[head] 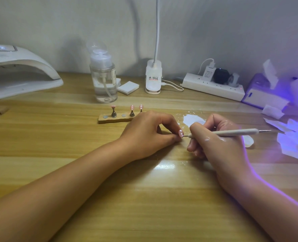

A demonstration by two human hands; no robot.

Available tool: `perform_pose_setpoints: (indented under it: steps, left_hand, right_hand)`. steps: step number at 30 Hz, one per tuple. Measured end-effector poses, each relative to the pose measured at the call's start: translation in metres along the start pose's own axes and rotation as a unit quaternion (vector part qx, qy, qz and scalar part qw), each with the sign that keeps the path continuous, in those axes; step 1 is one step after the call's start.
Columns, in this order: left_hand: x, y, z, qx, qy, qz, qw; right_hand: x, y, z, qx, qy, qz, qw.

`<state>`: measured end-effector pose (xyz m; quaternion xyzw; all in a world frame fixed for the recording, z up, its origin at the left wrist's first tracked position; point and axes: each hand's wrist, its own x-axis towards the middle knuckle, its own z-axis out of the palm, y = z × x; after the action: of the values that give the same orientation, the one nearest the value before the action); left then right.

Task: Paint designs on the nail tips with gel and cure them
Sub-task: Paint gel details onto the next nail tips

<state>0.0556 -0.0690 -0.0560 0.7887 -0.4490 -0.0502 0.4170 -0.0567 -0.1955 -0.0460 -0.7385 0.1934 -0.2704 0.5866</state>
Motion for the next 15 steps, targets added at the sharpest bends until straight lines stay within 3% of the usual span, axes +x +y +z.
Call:
perform_pose_setpoints:
  steps: [15]
  left_hand:
    - [0.0003,-0.0009,0.0003,-0.002,0.001,0.0,1.0]
  right_hand:
    - [0.0008,-0.0001,-0.0023,0.035,0.011,-0.004,0.999]
